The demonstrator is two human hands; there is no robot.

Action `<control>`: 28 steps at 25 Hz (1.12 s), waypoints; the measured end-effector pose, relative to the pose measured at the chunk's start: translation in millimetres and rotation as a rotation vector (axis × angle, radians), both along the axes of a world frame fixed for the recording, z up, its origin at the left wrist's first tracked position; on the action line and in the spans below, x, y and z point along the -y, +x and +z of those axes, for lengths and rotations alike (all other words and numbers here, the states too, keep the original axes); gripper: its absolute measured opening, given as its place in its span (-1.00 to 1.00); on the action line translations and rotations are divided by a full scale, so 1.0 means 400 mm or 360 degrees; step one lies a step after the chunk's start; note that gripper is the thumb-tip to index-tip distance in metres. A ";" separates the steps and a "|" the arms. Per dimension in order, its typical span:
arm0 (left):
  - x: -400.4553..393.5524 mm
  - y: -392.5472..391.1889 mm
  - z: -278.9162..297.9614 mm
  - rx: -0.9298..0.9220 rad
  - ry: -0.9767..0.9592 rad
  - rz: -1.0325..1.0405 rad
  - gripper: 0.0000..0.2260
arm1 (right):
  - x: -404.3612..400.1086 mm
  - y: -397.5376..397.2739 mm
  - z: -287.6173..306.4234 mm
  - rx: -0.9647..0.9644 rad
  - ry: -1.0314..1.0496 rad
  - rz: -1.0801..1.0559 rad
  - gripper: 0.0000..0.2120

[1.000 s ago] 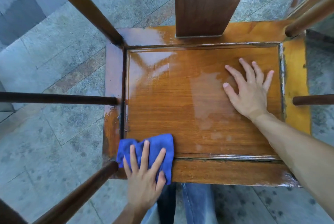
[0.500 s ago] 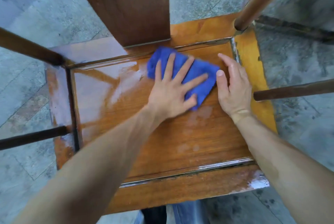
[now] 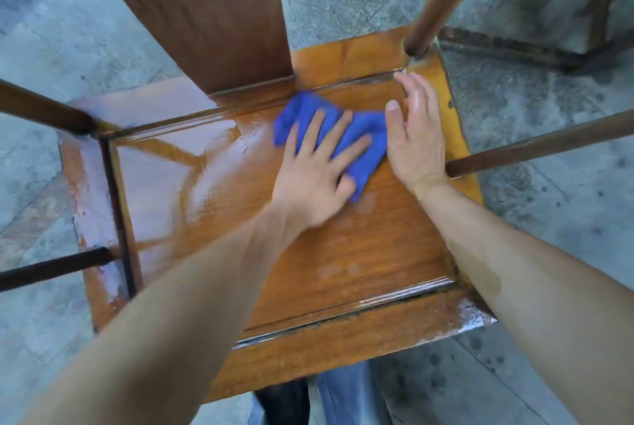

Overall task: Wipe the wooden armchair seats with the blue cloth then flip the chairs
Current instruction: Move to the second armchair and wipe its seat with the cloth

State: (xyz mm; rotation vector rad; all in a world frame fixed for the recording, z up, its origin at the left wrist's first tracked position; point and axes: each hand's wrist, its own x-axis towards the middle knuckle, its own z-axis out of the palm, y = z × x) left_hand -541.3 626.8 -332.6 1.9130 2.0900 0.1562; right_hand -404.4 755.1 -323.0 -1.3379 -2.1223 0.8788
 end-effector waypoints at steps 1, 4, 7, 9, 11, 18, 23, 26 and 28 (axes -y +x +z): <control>0.125 0.013 0.003 -0.0016 -0.0024 0.0014 -0.44 | 0.006 -0.001 0.010 0.0104 -0.0023 0.0077 -0.54; 0.514 0.050 0.029 -0.0134 -0.0141 0.0173 -0.39 | 0.033 0.012 0.025 0.0522 -0.0014 0.0377 -0.57; 0.735 0.100 0.034 -0.0228 -0.0323 0.0256 -0.37 | 0.046 0.023 0.027 0.0668 0.0015 0.0469 -0.59; 0.762 0.142 0.022 -0.0234 -0.0378 0.0288 -0.41 | 0.032 0.017 0.036 0.0616 -0.0030 0.0424 -0.61; 0.720 0.205 0.019 -0.0184 -0.0320 0.0129 -0.43 | 0.011 0.007 0.046 0.0531 -0.0143 0.0363 -0.65; 0.130 0.311 0.004 0.0008 -0.0037 0.0102 -0.49 | -0.055 0.012 0.060 0.0098 -0.0441 0.0097 -0.65; -0.270 0.100 -0.003 -0.0117 -0.0345 0.0466 -0.43 | -0.071 0.016 0.049 -0.0015 -0.0098 -0.0143 -0.43; -0.248 0.115 0.015 -0.0112 -0.0401 0.0440 -0.43 | -0.056 0.027 0.057 0.0145 -0.0110 -0.0139 -0.42; -0.116 0.216 0.015 -0.0102 -0.0312 0.0241 -0.43 | -0.036 0.025 0.063 0.0256 -0.0116 -0.0051 -0.48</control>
